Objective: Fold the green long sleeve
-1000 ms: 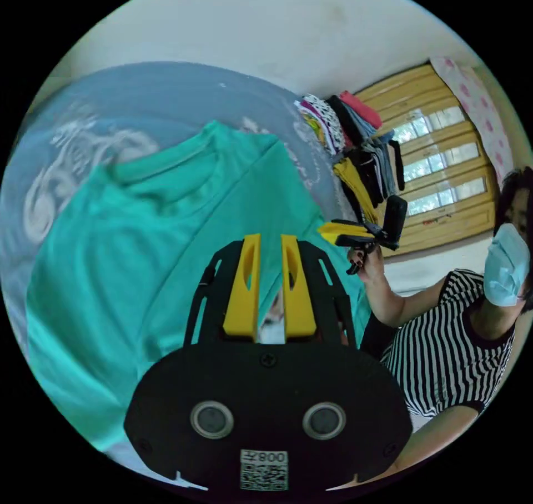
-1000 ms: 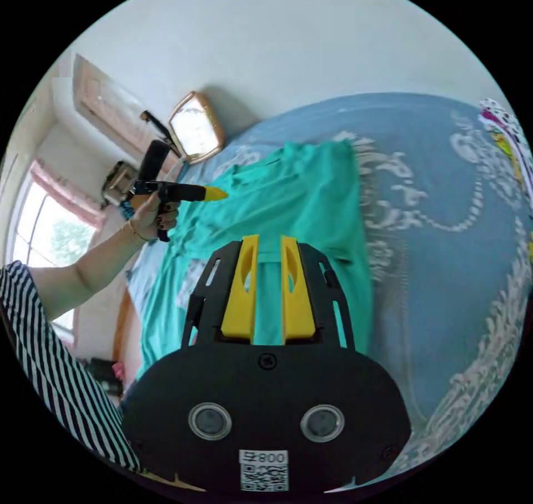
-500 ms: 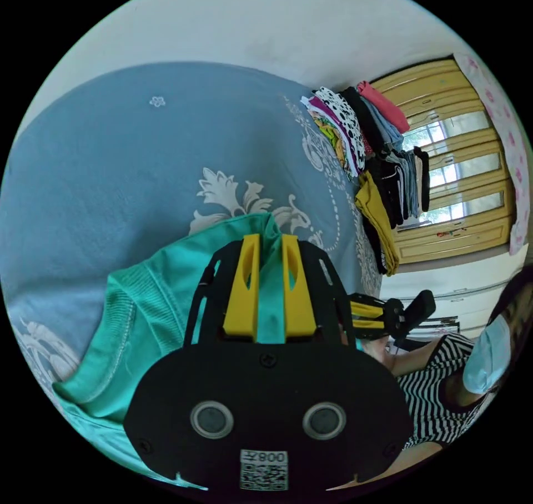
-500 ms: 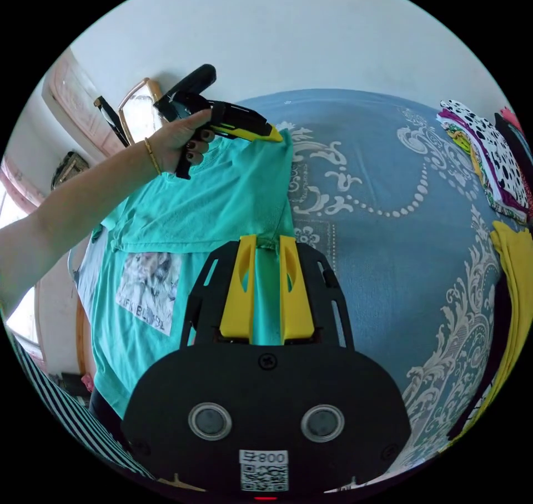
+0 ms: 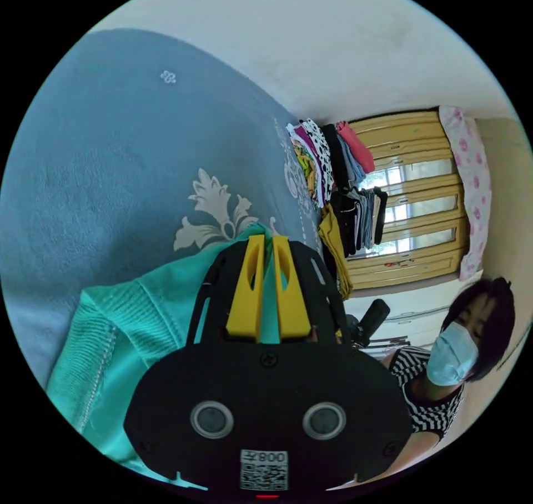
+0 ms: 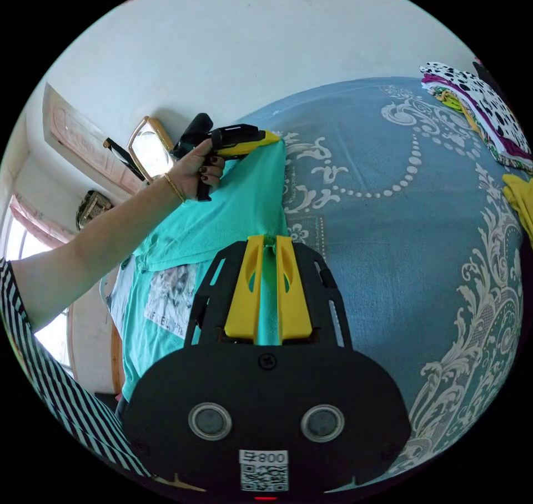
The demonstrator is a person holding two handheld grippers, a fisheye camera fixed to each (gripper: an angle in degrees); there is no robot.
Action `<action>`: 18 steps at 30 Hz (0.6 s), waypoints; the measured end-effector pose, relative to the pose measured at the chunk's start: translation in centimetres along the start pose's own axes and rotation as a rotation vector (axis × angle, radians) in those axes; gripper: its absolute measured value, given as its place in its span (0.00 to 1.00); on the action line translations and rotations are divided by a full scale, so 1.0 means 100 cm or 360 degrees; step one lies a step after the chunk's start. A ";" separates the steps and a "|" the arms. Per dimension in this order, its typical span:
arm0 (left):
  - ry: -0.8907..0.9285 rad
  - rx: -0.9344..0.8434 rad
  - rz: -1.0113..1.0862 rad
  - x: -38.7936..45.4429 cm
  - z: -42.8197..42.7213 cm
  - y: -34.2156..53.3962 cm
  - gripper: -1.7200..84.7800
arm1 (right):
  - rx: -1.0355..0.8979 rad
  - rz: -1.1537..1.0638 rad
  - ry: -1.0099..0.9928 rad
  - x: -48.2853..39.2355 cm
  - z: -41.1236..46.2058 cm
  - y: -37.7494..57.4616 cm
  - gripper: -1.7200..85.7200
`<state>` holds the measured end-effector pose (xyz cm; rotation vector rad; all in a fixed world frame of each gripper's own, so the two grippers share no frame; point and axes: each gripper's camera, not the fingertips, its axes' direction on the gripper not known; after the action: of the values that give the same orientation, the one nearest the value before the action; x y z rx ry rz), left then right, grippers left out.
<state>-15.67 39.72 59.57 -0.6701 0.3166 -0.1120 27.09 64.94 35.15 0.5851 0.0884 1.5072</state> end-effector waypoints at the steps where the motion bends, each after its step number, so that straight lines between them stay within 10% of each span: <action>1: 0.0007 0.0002 -0.0015 -0.002 0.001 -0.001 0.05 | -0.0008 0.0012 -0.0015 0.006 -0.003 0.000 0.05; 18: -0.0310 0.0120 0.0284 0.093 -0.018 0.020 0.06 | 0.0160 -0.0021 -0.0050 0.036 -0.052 0.000 0.02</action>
<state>-7.47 38.36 54.67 -0.5707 0.1823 0.1106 25.28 69.95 31.77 0.6873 0.1439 1.4865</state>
